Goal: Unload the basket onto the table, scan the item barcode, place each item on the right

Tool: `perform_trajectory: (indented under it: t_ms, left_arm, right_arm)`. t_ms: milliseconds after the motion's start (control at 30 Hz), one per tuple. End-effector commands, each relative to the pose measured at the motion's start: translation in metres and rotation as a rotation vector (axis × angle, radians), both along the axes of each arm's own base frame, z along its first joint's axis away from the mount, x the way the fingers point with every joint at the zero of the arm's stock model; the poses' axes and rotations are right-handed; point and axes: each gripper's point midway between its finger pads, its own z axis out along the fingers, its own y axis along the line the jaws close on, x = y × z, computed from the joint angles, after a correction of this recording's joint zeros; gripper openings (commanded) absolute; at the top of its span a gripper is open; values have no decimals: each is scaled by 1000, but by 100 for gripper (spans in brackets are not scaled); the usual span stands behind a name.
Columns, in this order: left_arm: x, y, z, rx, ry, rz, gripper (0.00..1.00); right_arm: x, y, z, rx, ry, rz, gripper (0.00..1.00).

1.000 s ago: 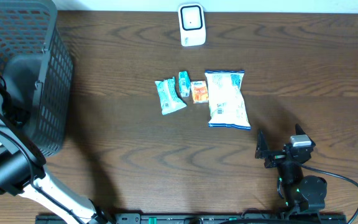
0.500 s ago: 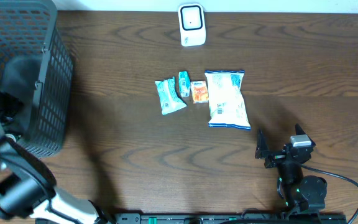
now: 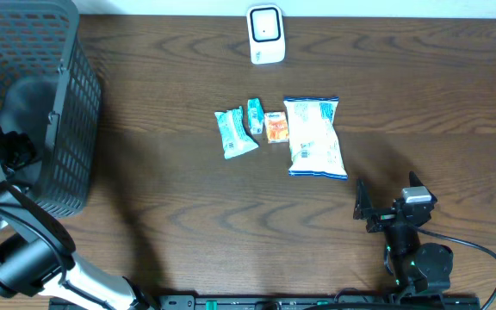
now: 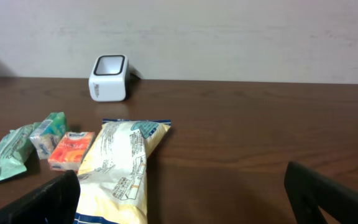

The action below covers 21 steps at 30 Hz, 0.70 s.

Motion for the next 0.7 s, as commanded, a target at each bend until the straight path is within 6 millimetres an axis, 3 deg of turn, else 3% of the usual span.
perform_trajectory:
  t_ms: [0, 267, 433, 500, 667]
  left_arm:
    - [-5, -1, -13, -27, 79, -136, 90]
    - [-24, 5, -31, -104, 141, -241, 89]
    - [-38, 9, -36, -183, 99, -271, 89]
    - [-45, 15, -37, -203, 79, -278, 82]
    - [-48, 13, -45, -309, -41, -278, 86]
  right_arm:
    - [0, 1, -1, 6, 1, 5, 99]
    - [0, 1, -1, 6, 1, 5, 99]
    - [0, 1, -1, 6, 1, 5, 99]
    - [0, 1, 0, 7, 0, 5, 99]
    - [0, 1, -1, 6, 1, 5, 99]
